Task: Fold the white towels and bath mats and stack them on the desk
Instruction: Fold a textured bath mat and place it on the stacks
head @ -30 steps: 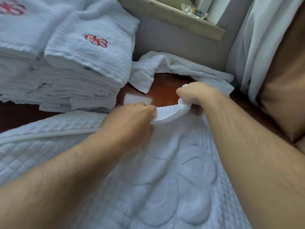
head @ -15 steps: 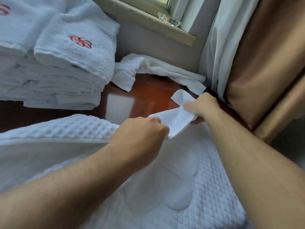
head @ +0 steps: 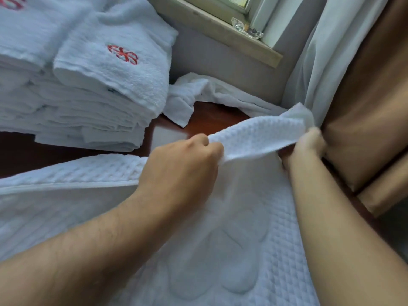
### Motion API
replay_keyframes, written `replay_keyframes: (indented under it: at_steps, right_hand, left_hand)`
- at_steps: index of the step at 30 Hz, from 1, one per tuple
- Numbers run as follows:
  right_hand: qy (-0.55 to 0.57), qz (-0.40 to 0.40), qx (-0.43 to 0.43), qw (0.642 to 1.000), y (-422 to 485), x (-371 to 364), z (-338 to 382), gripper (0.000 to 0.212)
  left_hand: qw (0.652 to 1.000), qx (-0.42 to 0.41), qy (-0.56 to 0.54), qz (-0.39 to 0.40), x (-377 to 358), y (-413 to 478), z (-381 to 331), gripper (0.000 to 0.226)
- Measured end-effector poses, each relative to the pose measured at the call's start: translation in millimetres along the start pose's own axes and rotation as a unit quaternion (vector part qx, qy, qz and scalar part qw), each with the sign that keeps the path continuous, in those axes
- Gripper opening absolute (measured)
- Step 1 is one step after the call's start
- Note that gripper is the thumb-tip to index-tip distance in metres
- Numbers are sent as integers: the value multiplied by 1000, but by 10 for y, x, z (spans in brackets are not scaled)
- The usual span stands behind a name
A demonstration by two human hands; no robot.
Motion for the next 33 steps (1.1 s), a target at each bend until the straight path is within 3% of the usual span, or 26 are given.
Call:
replay_keyframes:
  at_steps: [2,4,6,10,14,16,19,20,21,22,23,25,26,27,29,31,33]
  right_hand:
    - [-133,14,-52,990,-60,141,-213,35]
    - [-319,24,-27,947,-41,204,-213,46]
    - [-414,38,32,909,8,94,-38,59]
    - [-615,76,159,769,-27,-485,373,61]
    - [-763,149,77,625,-98,-997,343,70]
    - [-796,190,35,574,-147,-1177,234,74]
    - [-823,226,25,521,-201,-1411,-3,41]
    - [-818,233,28,526,-200,-1453,-91,29]
    - [-797,236,27,556,-189,-1473,-161,22]
    - [-748,232,16,621,-154,-1486,-190,20]
    - [-664,213,-7,717,-78,-1491,-190,18]
    - [-402,116,-59,907,69,-1383,-127,15]
    - [-254,49,-71,963,112,-1267,-94,16]
    - [-131,-8,-65,989,156,-1139,-55,18]
    - [-7,-70,-46,996,155,-906,-49,22]
    - [51,-70,-71,994,91,-730,-169,17]
    - [7,-28,-101,994,41,-564,-325,14]
  left_hand:
    - [997,-41,4,72,-155,-51,-86,17]
    - [990,-65,3,126,-266,-118,-182,18]
    - [991,-73,1,113,-256,-136,-238,14]
    - [994,-85,-28,57,-162,-173,-284,28]
    - [990,-106,-93,13,3,-139,-254,34]
    - [985,-128,-113,30,16,-102,-247,32]
    - [983,-106,-144,42,7,-70,-168,34]
    - [985,-90,-144,31,12,-64,-134,34]
    - [989,-71,-132,16,20,-48,-95,33]
    - [992,-48,-116,2,27,-32,-41,32]
    - [995,-22,-102,-8,22,-9,27,32]
    - [997,28,-75,-8,-45,27,198,31]
    - [997,47,-61,-4,-79,34,294,31]
    - [997,62,-47,-5,-97,41,371,31]
    - [996,82,-16,-1,-126,38,498,30]
    - [996,93,-8,3,-113,47,540,25]
    - [996,90,-17,-10,-68,65,518,28]
Point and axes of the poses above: each hand's wrist, its own y-axis towards the middle knuckle, its own x-axis out of the back of the hand, z = x × y, the point moved 8 cm from there along y, towards the middle knuckle, and after that the axes turned 6 degrees about -y, right-handed, at the moved point
